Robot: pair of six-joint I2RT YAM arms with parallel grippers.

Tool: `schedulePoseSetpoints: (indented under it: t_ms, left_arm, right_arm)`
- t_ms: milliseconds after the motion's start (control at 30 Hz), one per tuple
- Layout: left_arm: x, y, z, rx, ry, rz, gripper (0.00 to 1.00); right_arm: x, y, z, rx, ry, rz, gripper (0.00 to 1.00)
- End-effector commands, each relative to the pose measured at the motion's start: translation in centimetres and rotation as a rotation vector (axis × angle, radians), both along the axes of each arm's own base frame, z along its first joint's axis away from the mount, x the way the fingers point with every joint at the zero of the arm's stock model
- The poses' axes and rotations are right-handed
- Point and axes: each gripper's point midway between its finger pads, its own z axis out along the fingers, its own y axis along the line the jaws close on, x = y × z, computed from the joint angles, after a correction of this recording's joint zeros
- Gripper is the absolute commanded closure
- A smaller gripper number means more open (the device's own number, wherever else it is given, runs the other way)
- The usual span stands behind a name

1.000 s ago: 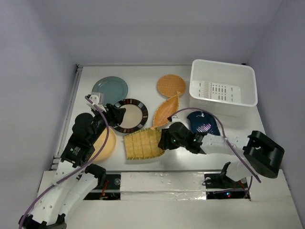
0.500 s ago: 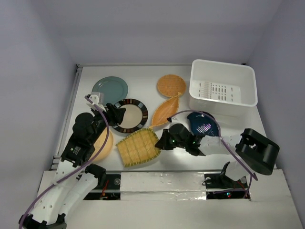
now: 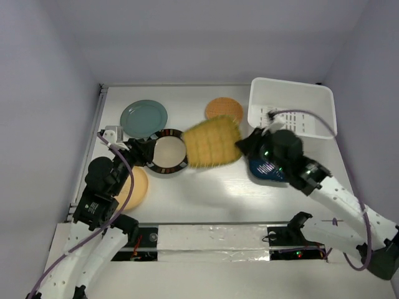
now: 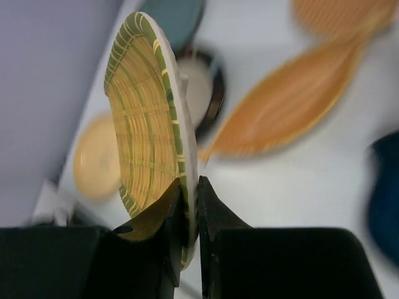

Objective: Place the plates into the plastic bin on the countertop

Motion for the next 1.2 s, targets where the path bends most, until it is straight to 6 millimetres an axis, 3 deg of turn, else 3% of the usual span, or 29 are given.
schedulePoseSetpoints:
  t_ms: [0, 67, 100, 167, 200, 267, 333, 433, 533, 567, 700, 733, 800, 967, 1000, 1100, 1133, 1167]
  left_arm:
    - [-0.1, 0.4, 1.6, -0.025, -0.055, 0.019, 0.56]
    - [-0.2, 0.2, 1.6, -0.027, -0.054, 0.007, 0.56]
    - [-0.3, 0.2, 1.6, -0.025, -0.055, 0.004, 0.56]
    - [-0.6, 0.2, 1.9, -0.032, -0.067, -0.001, 0.56]
    - [-0.6, 0.3, 2.0, -0.034, -0.071, -0.001, 0.56]
    - [-1.0, 0.1, 2.2, -0.039, -0.081, -0.011, 0.56]
    - [-1.2, 0.0, 2.4, -0.041, -0.088, -0.019, 0.56]
    - [-1.6, -0.3, 2.5, -0.043, -0.094, -0.035, 0.56]
    - [-1.8, -0.4, 2.8, -0.048, -0.105, -0.041, 0.56]
    - [-2.0, -0.6, 2.9, -0.047, -0.108, -0.051, 0.56]
    - [-2.2, -0.6, 3.0, -0.052, -0.113, -0.056, 0.56]
    - [-2.3, -0.5, 3.1, -0.054, -0.117, -0.054, 0.56]
    - [-2.5, -0.7, 3.2, -0.055, -0.120, -0.064, 0.56]
    - [-2.6, -0.6, 3.4, -0.059, -0.130, -0.064, 0.55]
    - [-2.6, -0.6, 3.4, -0.057, -0.127, -0.064, 0.55]
    - [-2.8, -0.8, 3.4, -0.058, -0.127, -0.073, 0.55]
    - [-2.8, -0.8, 3.4, -0.059, -0.128, -0.073, 0.55]
    - [-2.8, -0.8, 3.4, -0.057, -0.128, -0.073, 0.55]
  right_arm:
    - [7.2, -10.0, 7.8, -0.035, -0.241, -0.397, 1.00]
    - [9.5, -13.7, 10.8, -0.038, -0.314, -0.519, 1.00]
    - [11.4, -16.7, 10.8, -0.057, -0.310, -0.607, 1.00]
    - [13.2, -19.7, 12.4, -0.032, -0.337, -0.694, 1.00]
    - [14.6, -20.8, 11.6, -0.044, -0.314, -0.720, 1.00]
    - [15.8, -24.4, 11.9, -0.050, -0.304, -0.812, 1.00]
    - [17.0, -27.4, 10.6, -0.073, -0.263, -0.874, 1.00]
    - [17.4, -30.4, 9.1, -0.085, -0.217, -0.922, 1.00]
    - [18.2, -30.8, 7.4, -0.109, -0.153, -0.895, 1.00]
    - [18.9, -30.8, 5.5, -0.139, -0.099, -0.876, 1.00]
    - [20.9, -29.5, 2.5, -0.156, -0.009, -0.759, 1.00]
    - [21.5, -29.1, 2.6, -0.149, -0.005, -0.732, 1.00]
    - [22.4, -28.7, 0.0, -0.169, 0.075, -0.686, 1.00]
    - [22.7, -28.9, -3.2, -0.194, 0.148, -0.683, 1.00]
    - [22.6, -29.6, -3.6, -0.203, 0.158, -0.706, 0.97]
    - [22.1, -30.8, -4.3, -0.237, 0.173, -0.769, 0.72]
    - [22.0, -31.4, -4.2, -0.254, 0.167, -0.801, 0.57]
    - [21.8, -31.5, -3.5, -0.250, 0.152, -0.812, 0.52]
